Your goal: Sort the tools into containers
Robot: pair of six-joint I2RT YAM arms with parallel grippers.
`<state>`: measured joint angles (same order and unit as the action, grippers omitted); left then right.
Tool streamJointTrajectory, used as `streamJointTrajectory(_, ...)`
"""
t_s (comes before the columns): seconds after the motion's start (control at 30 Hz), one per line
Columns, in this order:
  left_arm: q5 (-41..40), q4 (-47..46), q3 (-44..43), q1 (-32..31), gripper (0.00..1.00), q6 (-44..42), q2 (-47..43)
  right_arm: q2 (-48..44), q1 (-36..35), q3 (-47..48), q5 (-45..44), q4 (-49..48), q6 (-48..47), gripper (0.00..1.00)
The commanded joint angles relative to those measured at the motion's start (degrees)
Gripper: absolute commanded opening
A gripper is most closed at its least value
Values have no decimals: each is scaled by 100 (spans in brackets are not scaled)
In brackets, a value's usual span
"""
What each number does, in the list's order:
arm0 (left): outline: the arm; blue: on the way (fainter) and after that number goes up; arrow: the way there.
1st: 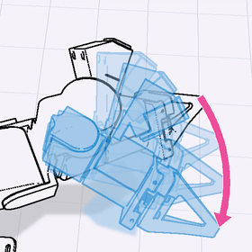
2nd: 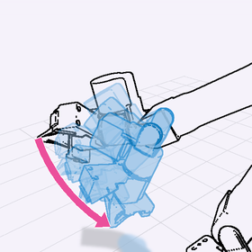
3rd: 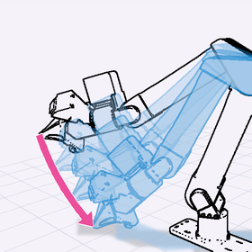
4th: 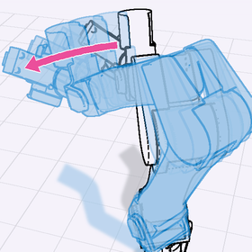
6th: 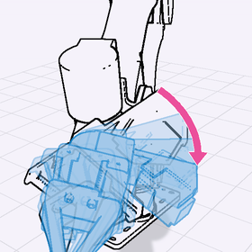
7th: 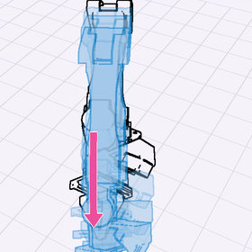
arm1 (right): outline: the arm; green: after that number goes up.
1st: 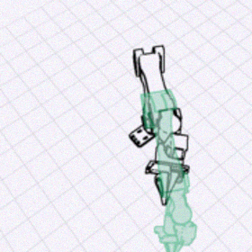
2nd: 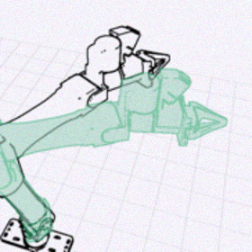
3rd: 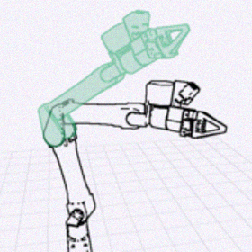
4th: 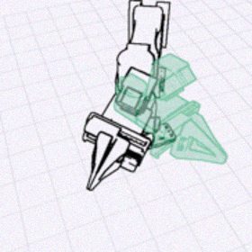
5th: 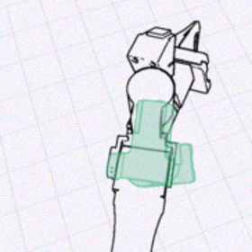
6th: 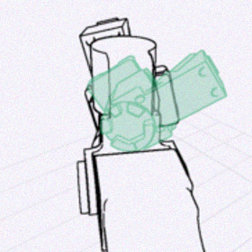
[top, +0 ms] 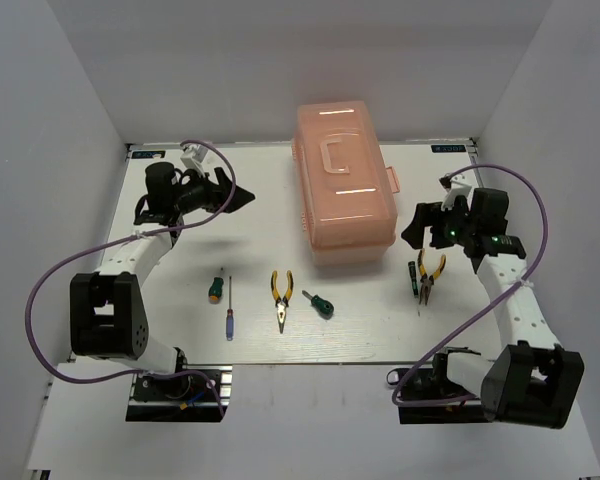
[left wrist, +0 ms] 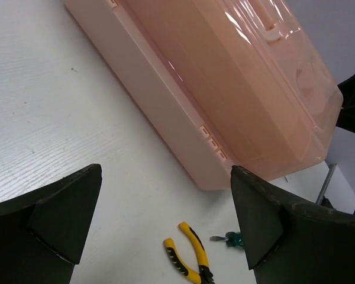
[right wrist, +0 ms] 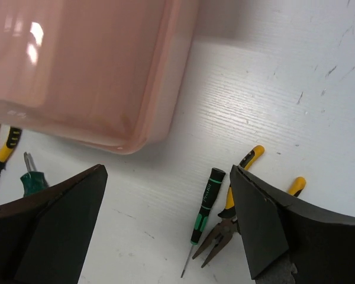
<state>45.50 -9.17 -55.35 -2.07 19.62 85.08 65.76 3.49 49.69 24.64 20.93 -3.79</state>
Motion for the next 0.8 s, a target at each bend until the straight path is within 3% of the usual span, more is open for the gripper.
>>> streamJointTrajectory(0.0, 161, -252, 68, 74, 100, 287, -203, -440, 47, 93, 409, 288, -709, 91)
streamJointTrajectory(0.1, 503, -593, 121, 144, 100, 534, -89, -616, 30, 294, 840, 1008, -1771, 91)
streamJointTrajectory(0.33, 917, -1201, 227, 207, 100, 974, 131, -696, -6, 726, -671, 1431, -1976, 91)
streamJointTrajectory(0.43, 1057, -1288, 156, 207, 79, 974, 193, -556, -41, 1269, -698, 1801, -2204, 91)
streamJointTrajectory(0.47, 1058, -1289, 95, 137, 59, 1026, 193, -529, -58, 1315, -515, 1870, -2361, 91)
streamJointTrajectory(0.53, 1128, -1202, -107, 136, 43, 974, 272, -415, -102, 1559, -268, 1810, -2207, 91)
streamJointTrajectory(0.57, 1128, -1149, -186, 75, 27, 974, 333, -267, -120, 1648, 37, 1662, -2118, 79)
streamJointTrajectory(0.6, 1128, -1149, -300, 75, 19, 922, 386, -169, -146, 1753, 345, 1625, -1830, 62)
streamJointTrajectory(0.63, 1128, -1009, -353, 75, 15, 921, 387, 206, -260, 2172, 653, 1547, -1670, 39)
streamJointTrajectory(0.67, 1128, -947, -458, 14, 13, 860, 387, 349, -304, 2333, 760, 1424, -1503, 7)
streamJointTrajectory(0.77, 944, -675, -617, -109, 15, 676, 439, 1164, -820, 3270, 1139, 1195, -765, 0)
